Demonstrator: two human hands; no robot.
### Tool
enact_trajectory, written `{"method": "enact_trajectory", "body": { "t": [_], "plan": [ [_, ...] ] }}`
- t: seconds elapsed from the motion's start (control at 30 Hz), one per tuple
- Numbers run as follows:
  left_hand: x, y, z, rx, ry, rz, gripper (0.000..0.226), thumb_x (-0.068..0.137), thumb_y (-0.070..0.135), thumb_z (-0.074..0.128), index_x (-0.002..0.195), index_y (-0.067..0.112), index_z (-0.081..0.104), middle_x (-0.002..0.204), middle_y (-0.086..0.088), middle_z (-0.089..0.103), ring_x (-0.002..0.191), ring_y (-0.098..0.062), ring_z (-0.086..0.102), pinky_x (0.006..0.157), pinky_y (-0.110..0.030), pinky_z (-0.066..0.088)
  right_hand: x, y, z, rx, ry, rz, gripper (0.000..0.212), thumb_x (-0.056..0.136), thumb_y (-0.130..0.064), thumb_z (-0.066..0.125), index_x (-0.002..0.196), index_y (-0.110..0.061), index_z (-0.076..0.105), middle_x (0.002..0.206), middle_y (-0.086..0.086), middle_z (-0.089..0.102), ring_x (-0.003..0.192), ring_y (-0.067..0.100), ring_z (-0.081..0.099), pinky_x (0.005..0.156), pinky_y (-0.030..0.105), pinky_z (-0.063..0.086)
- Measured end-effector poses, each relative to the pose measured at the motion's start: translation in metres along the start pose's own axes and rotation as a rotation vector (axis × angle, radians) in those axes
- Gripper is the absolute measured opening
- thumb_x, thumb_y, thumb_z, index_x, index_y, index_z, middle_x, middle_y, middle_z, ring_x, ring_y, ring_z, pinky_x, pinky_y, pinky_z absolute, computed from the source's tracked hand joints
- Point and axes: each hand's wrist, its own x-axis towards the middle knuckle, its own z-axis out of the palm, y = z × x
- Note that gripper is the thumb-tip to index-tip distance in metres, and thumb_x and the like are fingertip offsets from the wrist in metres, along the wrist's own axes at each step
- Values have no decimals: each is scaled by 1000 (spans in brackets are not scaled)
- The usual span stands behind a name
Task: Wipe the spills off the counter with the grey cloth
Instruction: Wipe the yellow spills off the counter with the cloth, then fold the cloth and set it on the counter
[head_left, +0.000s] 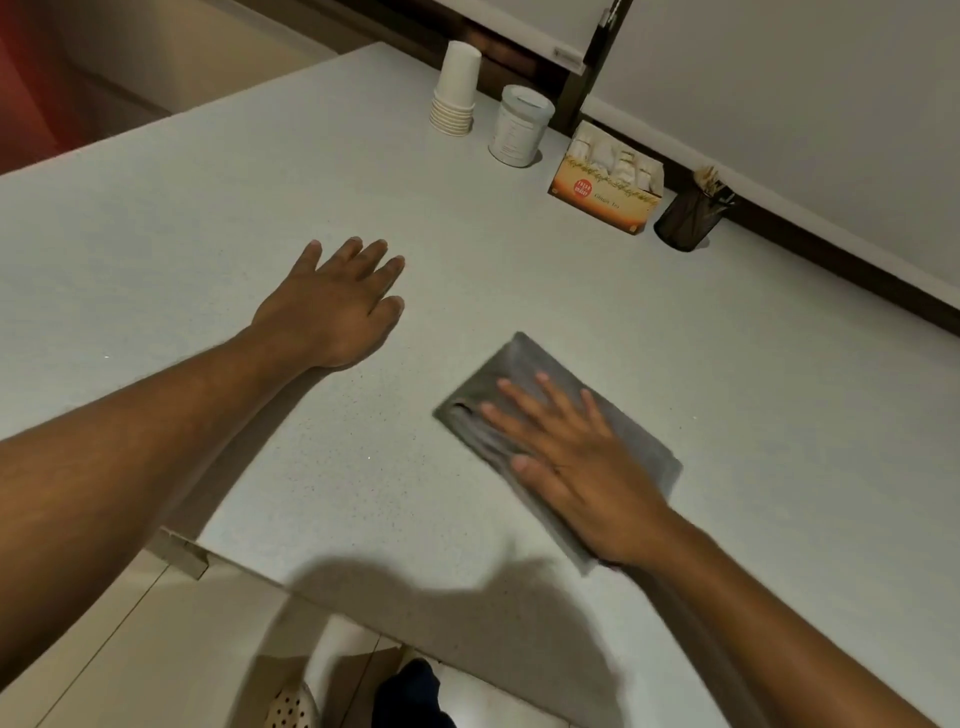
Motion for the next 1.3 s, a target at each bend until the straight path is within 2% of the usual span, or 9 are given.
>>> {"method": "enact_trajectory", "body": {
  "t": [0.17,0.3,0.43,0.67,0.87,1.03,1.13,1.23,1.3],
  "plan": [
    [-4,5,-3,-26,66,31,69,105,50,17,168,21,23,178,-8,16,165,-28,11,130,-61,5,25,40,-19,-58,39,323,52,114,-45,24,165,-48,18,177,-16,7,164,16,-4,129,61,-2],
    [-19,20,-17,6,312,319,53,107,46,40,150,20,57,153,-11,59,145,-30,51,128,-61,15,29,40,-17,-50,2,246,54,113,-47,21,166,-46,14,177,-16,5,164,18,-6,128,63,-8],
    [-15,53,-33,63,260,578,40,107,35,50,143,27,66,120,-1,75,116,-29,65,108,-55,37,26,39,-19,-50,15,242,55,112,-50,23,167,-45,14,177,-15,6,165,18,-6,127,64,-7],
    [20,111,-39,-143,-9,486,39,109,48,41,136,38,67,104,7,74,108,-25,54,85,-44,30,22,30,-19,99,120,280,59,108,-50,47,164,-40,31,176,-15,18,163,11,1,130,56,-10],
    [42,133,-38,-237,-176,234,43,97,55,65,136,37,69,109,-2,74,126,-31,59,106,-54,42,12,22,-16,178,186,303,62,101,-45,61,159,-32,44,173,-7,29,164,17,11,131,58,0],
    [51,149,-51,-311,-206,113,24,94,29,74,117,32,78,105,0,70,121,-29,64,109,-51,46,2,14,-17,198,266,361,61,97,-44,66,154,-27,53,168,-5,40,160,17,24,132,53,14],
    [55,163,-66,-523,-252,88,15,96,17,71,110,18,77,120,-13,71,110,-30,68,90,-35,54,6,4,-18,136,374,422,62,90,-51,69,146,-27,60,153,-5,55,144,17,45,121,50,38],
    [60,183,-84,-797,-284,41,14,101,11,61,96,17,73,100,-12,75,72,-16,74,54,-19,52,17,-8,-26,133,484,534,68,85,-63,70,143,-29,55,139,-6,62,125,16,58,102,42,55],
    [64,200,-95,-876,-278,30,18,101,10,61,94,19,75,91,-7,75,70,-14,72,56,-21,52,21,-7,-35,160,543,591,66,89,-55,73,144,-28,50,136,-4,63,120,17,62,96,39,60]
  ]
}}
